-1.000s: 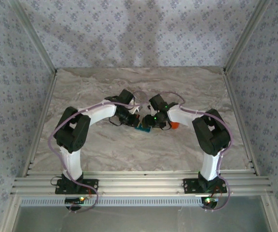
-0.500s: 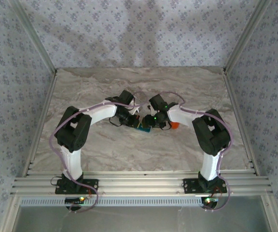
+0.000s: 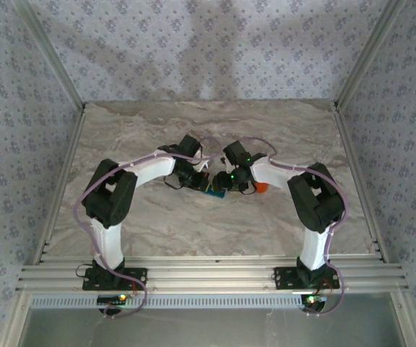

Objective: Sort the pills into containers

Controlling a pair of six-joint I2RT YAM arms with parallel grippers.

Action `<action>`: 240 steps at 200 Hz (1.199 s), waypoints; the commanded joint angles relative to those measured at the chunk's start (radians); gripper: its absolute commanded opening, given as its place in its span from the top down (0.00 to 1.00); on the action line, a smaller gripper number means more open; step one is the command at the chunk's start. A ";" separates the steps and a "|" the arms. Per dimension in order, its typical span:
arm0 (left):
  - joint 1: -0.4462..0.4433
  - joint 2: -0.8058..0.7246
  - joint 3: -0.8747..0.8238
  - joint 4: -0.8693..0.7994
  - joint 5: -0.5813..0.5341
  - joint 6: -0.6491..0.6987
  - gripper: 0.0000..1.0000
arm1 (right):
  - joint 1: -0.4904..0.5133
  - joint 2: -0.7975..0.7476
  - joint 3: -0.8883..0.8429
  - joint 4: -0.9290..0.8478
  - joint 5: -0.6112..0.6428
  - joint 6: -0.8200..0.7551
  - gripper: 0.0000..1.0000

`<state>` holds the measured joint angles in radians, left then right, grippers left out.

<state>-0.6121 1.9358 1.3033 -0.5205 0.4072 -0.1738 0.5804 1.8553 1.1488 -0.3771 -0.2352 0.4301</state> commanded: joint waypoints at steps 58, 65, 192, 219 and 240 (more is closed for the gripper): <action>-0.041 0.064 -0.029 -0.087 -0.170 0.048 1.00 | -0.006 0.062 -0.035 -0.068 0.042 0.001 0.41; -0.043 0.067 -0.027 -0.089 -0.180 0.048 1.00 | -0.006 0.062 -0.035 -0.069 0.042 0.000 0.41; -0.046 -0.116 -0.019 0.064 -0.186 -0.009 0.80 | -0.039 0.017 0.014 -0.104 0.004 -0.025 0.40; -0.029 -0.202 -0.003 0.126 -0.227 -0.026 0.71 | -0.051 -0.041 0.082 -0.116 -0.019 -0.033 0.37; 0.001 -0.287 0.006 0.165 -0.271 -0.036 0.55 | -0.059 -0.100 0.138 -0.120 -0.025 -0.031 0.32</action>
<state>-0.6449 1.7718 1.2747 -0.4313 0.2054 -0.1917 0.5335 1.8515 1.1999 -0.4515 -0.2684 0.4152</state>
